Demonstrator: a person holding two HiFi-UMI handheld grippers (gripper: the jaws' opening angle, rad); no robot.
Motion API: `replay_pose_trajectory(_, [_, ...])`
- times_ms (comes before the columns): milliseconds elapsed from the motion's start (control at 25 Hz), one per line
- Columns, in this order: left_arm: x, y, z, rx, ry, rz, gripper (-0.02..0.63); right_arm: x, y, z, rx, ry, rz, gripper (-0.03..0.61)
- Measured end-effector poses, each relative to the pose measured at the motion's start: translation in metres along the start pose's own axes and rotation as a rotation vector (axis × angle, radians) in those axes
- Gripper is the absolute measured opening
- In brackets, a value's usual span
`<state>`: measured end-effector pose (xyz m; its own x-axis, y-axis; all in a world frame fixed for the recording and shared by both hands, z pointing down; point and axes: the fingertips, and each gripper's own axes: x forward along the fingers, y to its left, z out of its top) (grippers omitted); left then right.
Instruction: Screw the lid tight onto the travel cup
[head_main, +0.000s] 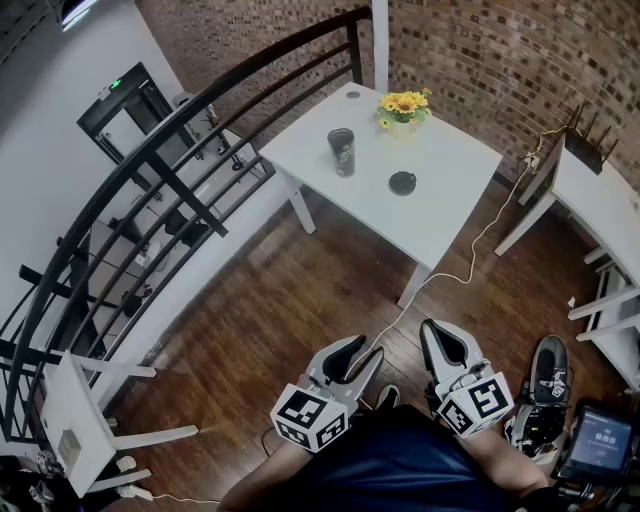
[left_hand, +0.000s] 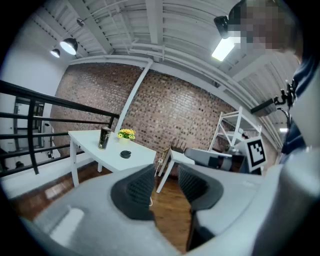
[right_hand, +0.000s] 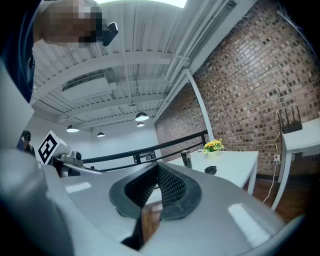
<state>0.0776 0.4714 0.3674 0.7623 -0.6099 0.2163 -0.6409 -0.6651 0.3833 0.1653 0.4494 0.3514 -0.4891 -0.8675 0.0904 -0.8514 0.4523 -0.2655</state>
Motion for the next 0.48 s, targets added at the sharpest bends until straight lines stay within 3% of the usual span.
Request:
replay_pose_trajectory(200, [0.011, -0.014, 0.005, 0.033, 0.001, 0.028, 0.147, -0.001, -0.014, 0.001, 0.029, 0.019, 0.039, 0.012])
replay_pose_trajectory(360, [0.020, 0.007, 0.011, 0.009, 0.000, 0.068, 0.144, 0.023, -0.016, 0.002, 0.035, 0.024, 0.095, 0.011])
replay_pose_trajectory(480, [0.031, 0.031, 0.017, 0.000, 0.004, 0.071, 0.141, 0.048, -0.024, -0.001, 0.036, 0.035, 0.089, 0.011])
